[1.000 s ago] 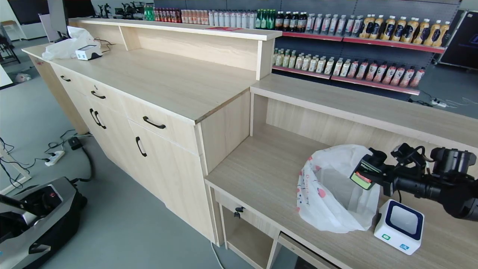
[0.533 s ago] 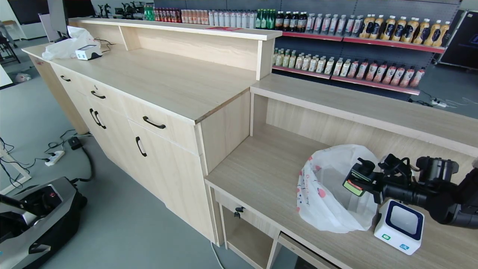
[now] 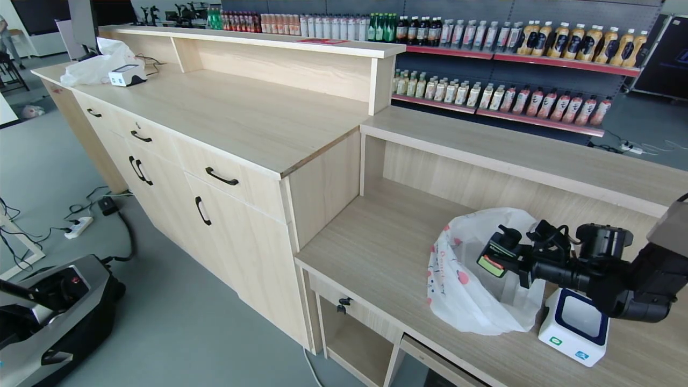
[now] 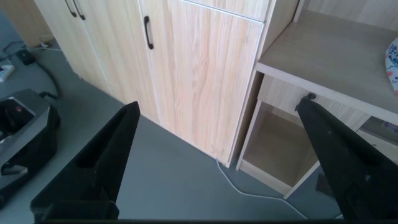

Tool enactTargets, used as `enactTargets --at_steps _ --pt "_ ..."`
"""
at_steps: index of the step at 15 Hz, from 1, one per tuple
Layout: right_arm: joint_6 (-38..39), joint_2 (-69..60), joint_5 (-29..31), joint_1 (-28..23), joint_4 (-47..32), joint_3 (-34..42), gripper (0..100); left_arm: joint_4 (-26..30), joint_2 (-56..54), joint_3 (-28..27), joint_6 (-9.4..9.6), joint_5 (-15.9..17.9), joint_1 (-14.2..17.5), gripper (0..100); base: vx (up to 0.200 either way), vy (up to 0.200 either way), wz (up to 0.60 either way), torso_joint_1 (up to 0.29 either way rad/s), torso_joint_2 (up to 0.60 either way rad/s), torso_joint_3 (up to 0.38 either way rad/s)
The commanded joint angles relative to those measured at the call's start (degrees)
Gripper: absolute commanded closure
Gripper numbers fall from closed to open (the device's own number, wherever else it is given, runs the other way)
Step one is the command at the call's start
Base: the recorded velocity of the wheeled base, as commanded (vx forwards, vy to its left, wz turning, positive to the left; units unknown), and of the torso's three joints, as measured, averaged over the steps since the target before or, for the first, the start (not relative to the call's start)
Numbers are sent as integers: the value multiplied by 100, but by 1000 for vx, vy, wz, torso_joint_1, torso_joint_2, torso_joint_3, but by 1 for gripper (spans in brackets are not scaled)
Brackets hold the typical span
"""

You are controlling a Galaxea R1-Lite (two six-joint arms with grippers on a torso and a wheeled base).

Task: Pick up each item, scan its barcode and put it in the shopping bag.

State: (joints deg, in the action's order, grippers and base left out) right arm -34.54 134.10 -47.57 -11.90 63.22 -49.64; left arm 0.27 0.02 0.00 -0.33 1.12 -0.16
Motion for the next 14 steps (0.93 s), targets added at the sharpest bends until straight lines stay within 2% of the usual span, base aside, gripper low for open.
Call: enactTargets --at_steps 1,10,14 --pt "149 187 28 100 -11 -318 100 0 6 0 -2 2 -2 0 0 0 0 0 0 0" --pt "281 670 424 197 -99 -1030 100 0 6 0 -2 2 -2 0 0 0 0 0 0 0" --pt "281 811 424 197 -108 -1074 100 0 6 0 -2 2 -2 0 0 0 0 0 0 0"
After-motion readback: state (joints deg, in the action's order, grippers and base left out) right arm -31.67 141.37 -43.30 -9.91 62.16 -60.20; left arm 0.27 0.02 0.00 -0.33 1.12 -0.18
